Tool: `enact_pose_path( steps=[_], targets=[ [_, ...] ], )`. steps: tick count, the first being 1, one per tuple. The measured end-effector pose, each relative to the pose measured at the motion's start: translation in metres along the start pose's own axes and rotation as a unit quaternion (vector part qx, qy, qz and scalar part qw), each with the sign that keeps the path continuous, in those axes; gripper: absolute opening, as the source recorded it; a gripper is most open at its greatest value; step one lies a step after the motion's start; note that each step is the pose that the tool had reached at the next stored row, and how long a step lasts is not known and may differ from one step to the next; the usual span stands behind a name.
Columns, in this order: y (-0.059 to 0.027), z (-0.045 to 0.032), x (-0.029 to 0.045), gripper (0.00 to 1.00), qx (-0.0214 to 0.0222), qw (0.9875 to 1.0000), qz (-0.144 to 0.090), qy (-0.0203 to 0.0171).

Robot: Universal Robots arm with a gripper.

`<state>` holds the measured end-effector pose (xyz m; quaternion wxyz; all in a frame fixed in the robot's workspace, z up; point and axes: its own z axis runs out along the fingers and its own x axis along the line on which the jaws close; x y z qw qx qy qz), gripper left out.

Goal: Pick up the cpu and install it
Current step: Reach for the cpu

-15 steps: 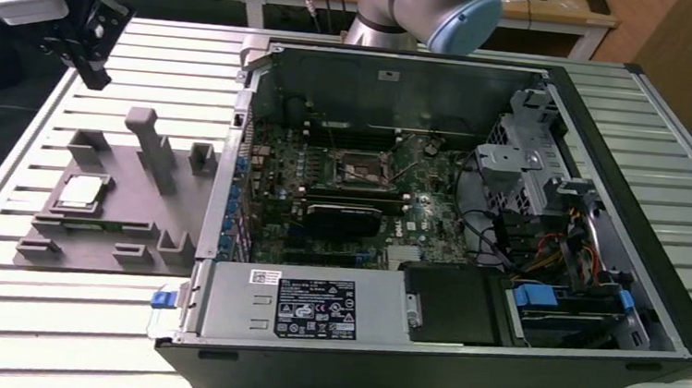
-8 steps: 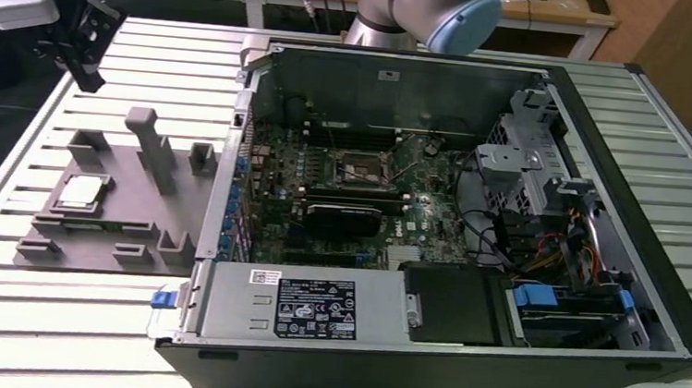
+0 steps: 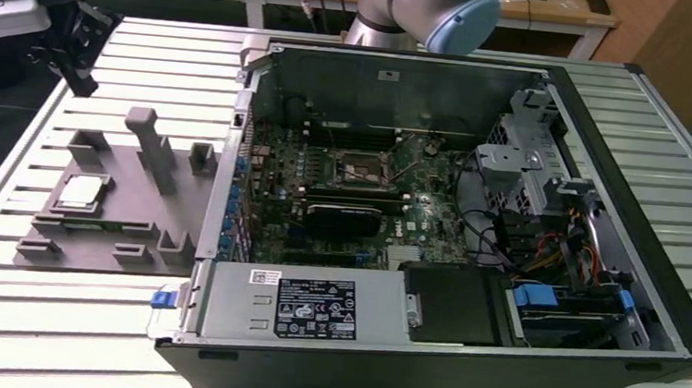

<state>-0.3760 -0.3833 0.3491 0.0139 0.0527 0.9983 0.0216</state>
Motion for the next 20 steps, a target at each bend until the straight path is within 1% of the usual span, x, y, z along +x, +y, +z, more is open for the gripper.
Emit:
enact_pose_path(
  steps=[4, 10, 20],
  targets=[
    [0.0003, 0.0059, 0.0033, 0.11, 0.0001, 1.0000, 0.000, 0.0001],
    [-0.0001, 0.0156, 0.0064, 0.11, 0.0004, 1.0000, 0.000, 0.0000],
    [-0.0022, 0.0261, 0.0092, 0.11, 0.0009, 1.0000, 0.000, 0.0001]
  ],
)
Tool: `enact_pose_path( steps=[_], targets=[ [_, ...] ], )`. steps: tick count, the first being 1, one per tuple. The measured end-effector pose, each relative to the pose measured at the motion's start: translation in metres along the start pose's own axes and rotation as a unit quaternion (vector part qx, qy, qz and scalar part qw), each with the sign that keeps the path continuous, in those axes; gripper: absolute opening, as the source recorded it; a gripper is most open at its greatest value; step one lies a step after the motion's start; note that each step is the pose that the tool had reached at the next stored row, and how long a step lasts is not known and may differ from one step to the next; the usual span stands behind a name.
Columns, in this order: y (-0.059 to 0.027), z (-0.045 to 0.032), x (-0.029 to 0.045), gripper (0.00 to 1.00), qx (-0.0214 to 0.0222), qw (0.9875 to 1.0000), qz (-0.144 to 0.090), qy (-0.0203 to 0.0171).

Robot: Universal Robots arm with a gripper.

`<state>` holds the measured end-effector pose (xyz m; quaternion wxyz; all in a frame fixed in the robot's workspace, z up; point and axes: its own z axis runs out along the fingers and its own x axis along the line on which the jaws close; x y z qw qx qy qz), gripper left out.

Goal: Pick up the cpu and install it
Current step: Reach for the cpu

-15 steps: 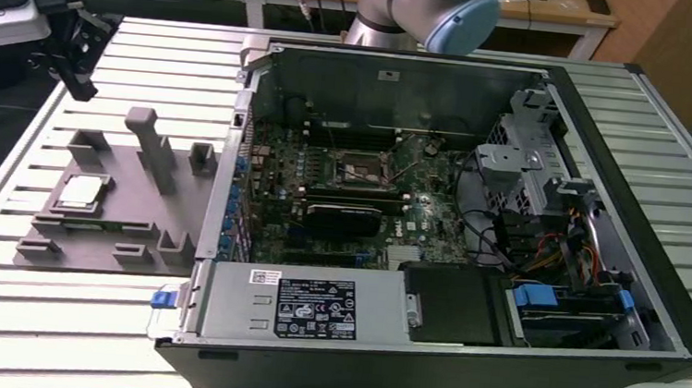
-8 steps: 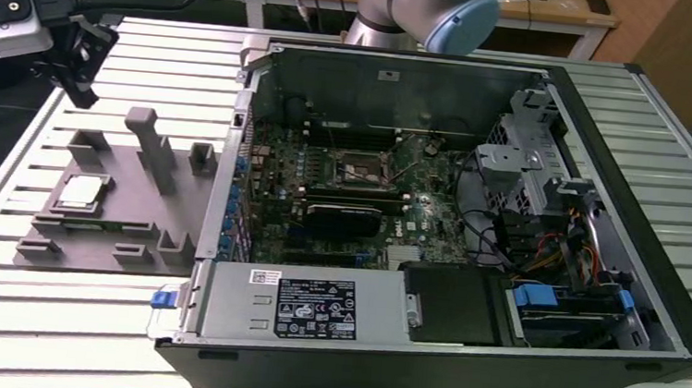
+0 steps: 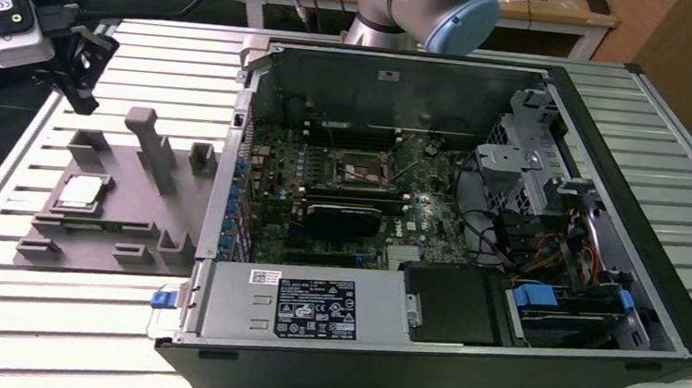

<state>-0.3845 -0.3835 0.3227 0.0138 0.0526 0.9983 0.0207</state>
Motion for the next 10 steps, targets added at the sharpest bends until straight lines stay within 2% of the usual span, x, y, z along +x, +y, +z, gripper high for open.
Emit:
enact_pose_path(
  steps=[10],
  targets=[
    [-0.0057, 0.0066, 0.0009, 0.11, 0.0000, 1.0000, 0.000, 0.0000]
  ],
)
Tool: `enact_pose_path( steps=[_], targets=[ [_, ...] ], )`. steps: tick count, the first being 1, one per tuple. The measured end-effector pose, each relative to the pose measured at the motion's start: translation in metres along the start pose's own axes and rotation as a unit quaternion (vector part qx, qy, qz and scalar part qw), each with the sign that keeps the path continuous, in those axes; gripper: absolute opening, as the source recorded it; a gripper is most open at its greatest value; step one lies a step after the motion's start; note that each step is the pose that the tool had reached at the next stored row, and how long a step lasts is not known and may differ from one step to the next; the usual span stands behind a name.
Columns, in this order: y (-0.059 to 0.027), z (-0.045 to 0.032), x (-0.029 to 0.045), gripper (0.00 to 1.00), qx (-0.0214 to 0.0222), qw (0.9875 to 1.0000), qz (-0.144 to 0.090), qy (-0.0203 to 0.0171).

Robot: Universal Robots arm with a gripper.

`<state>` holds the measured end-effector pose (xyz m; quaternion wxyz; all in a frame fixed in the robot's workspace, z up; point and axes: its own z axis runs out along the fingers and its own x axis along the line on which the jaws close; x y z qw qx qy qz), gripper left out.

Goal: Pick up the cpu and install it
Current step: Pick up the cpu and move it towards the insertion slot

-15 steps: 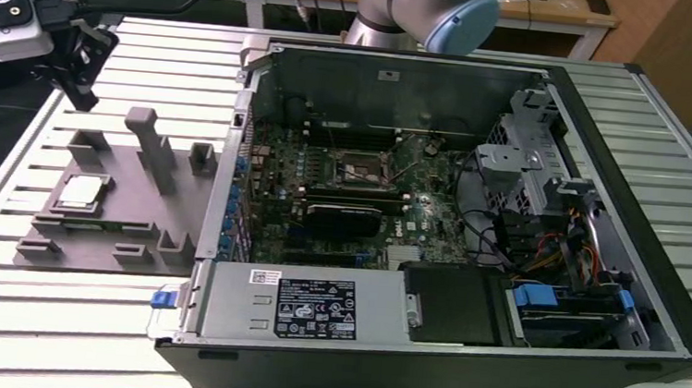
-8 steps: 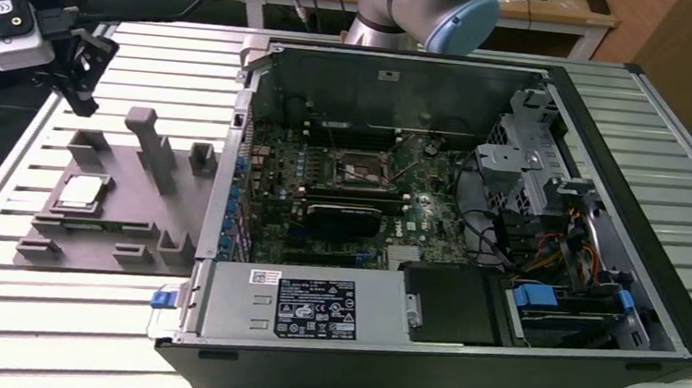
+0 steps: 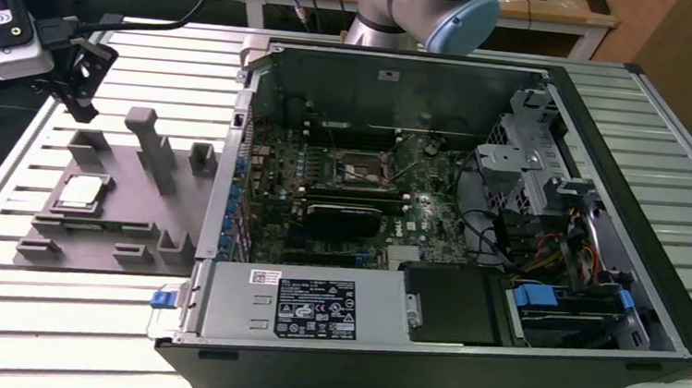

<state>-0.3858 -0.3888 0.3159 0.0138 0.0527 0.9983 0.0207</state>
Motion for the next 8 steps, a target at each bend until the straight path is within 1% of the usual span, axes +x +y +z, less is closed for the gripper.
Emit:
enact_pose_path(
  steps=[4, 8],
  targets=[
    [-0.0001, 0.0005, 0.0001, 0.11, -0.0001, 1.0000, 0.000, -0.0001],
    [-0.0003, 0.0018, 0.0020, 0.11, -0.0001, 1.0000, 0.000, -0.0001]
  ],
)
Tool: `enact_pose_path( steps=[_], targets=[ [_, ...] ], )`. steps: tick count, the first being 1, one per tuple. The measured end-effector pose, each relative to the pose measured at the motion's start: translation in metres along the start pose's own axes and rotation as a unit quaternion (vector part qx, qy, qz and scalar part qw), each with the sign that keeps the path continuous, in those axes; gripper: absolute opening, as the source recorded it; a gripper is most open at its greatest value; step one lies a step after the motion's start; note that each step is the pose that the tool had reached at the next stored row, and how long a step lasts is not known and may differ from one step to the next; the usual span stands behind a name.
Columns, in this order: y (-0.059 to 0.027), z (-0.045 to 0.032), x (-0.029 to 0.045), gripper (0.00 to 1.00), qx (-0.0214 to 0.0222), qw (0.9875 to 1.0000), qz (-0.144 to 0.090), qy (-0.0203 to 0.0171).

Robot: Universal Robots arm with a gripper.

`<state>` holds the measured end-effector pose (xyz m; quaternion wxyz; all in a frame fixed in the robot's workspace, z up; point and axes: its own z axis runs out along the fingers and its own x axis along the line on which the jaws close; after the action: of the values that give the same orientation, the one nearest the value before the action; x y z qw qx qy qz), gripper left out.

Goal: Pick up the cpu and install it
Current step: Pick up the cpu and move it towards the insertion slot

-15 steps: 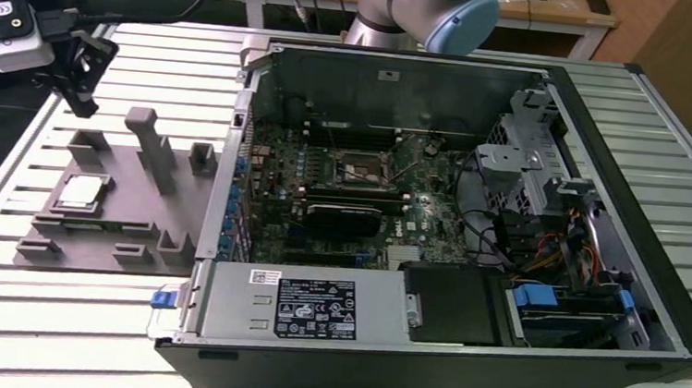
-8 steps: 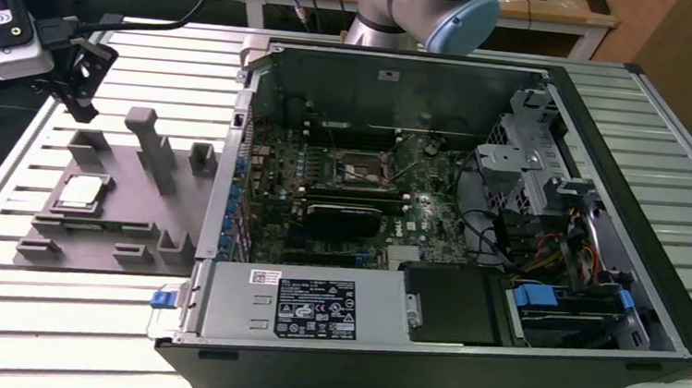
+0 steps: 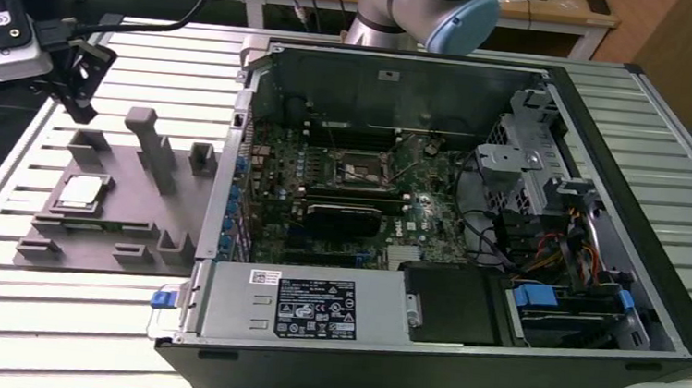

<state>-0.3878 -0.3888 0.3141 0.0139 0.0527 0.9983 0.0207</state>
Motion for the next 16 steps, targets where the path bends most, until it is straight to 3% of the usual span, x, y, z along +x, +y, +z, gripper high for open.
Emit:
enact_pose_path(
  steps=[16],
  targets=[
    [-0.0013, 0.0083, 0.0086, 0.11, 0.0000, 1.0000, 0.000, 0.0001]
  ],
)
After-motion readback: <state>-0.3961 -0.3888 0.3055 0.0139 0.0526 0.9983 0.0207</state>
